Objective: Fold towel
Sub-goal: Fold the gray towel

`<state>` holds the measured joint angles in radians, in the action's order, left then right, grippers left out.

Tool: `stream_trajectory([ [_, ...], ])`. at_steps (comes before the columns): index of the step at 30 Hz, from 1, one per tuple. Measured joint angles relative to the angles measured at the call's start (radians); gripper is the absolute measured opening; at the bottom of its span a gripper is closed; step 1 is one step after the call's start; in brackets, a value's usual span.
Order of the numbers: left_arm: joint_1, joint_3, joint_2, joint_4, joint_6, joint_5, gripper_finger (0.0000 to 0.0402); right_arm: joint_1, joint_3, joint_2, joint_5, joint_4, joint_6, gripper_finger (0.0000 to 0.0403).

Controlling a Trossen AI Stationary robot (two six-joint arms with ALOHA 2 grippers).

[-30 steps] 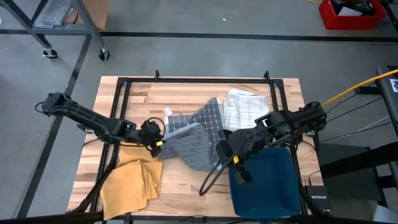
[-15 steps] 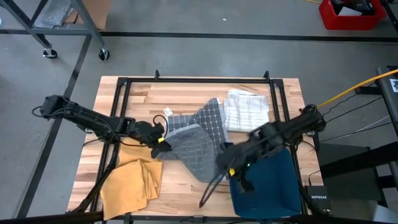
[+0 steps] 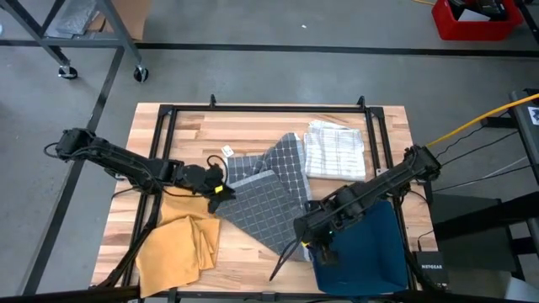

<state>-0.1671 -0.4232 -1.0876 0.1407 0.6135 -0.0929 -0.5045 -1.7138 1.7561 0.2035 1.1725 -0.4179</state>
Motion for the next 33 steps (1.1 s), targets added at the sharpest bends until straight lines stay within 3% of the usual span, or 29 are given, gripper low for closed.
stream_trajectory([
  [9,0.194,0.0,-0.248,0.268,-0.072,0.009,0.0117,0.001,0.027,0.0,0.016,-0.032,0.0,0.0004],
  [15,0.314,-0.033,-0.404,0.376,-0.042,0.126,0.0117,0.001,0.027,0.0,0.016,-0.071,0.003,0.0004],
  [20,0.331,-0.103,-0.512,0.375,-0.051,0.288,0.0117,0.001,0.027,0.0,0.016,-0.073,0.003,0.0004],
  [26,0.316,-0.164,-0.579,0.372,-0.069,0.362,0.0114,0.001,0.027,0.0,0.016,-0.078,0.003,0.0004],
  [29,0.316,-0.171,-0.571,0.371,-0.077,0.434,0.0085,0.001,0.027,0.0,0.015,-0.079,0.004,0.0004],
  [33,0.316,-0.171,-0.53,0.37,-0.071,0.505,0.0015,0.001,0.027,0.0,-0.002,-0.08,0.005,0.0004],
])
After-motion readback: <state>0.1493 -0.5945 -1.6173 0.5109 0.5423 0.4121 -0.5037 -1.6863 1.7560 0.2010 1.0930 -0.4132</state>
